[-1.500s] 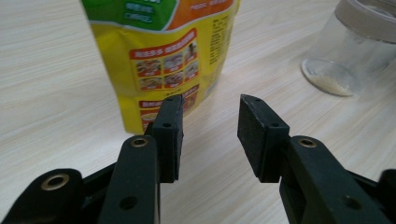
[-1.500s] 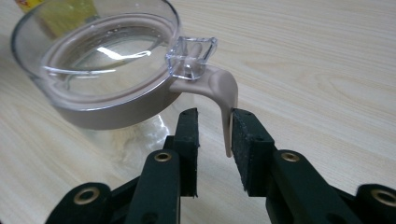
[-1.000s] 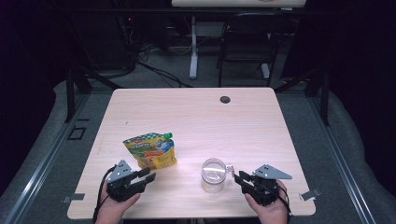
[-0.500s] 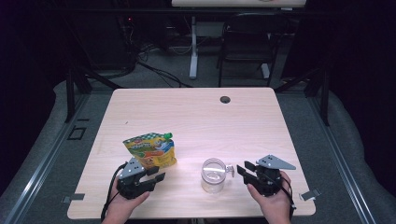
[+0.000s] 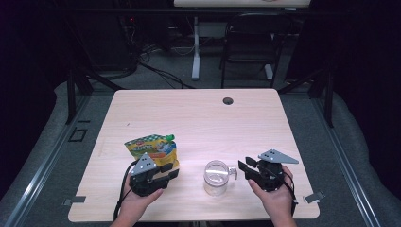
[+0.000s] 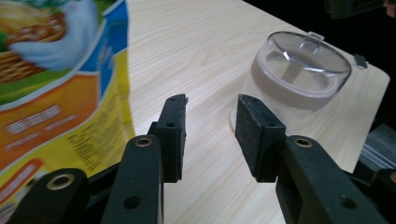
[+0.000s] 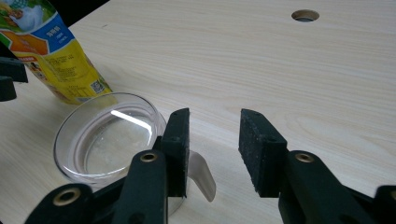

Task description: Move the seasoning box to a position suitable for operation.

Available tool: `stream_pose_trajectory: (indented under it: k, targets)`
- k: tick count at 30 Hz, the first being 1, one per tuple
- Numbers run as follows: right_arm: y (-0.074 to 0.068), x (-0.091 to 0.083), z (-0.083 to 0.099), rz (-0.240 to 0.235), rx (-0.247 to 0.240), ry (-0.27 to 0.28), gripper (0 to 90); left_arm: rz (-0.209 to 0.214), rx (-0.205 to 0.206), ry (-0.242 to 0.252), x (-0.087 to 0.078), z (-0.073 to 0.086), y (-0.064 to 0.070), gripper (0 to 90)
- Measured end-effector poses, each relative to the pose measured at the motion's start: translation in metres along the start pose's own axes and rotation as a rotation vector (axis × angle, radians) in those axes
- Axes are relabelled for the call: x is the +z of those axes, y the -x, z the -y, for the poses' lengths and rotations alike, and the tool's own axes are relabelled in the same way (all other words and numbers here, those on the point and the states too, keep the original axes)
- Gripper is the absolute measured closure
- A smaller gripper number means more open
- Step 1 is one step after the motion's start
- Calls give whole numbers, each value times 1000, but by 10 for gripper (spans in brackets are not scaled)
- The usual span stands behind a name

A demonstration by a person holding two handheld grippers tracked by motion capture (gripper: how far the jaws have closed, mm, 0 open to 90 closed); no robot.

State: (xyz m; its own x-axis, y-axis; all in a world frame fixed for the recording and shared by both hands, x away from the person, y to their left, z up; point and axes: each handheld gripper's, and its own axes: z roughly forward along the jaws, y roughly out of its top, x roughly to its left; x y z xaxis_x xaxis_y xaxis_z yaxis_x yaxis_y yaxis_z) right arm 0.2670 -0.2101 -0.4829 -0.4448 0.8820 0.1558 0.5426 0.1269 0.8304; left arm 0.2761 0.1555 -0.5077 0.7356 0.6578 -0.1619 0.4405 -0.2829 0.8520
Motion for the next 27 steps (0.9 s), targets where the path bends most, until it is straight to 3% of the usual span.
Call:
stream_pose_trajectory:
  k: [7, 16, 27]
  targets:
    - [-2, 2, 1, -26, -3, 2, 702, 0, 17, -27, 15, -3, 12, 677]
    - [-11, 12, 3, -54, -22, -26, 769, 19, 36, -53, 32, -6, 23, 791]
    - [-14, 18, 5, -62, -32, -47, 822, 48, 43, -66, 41, -7, 32, 900]
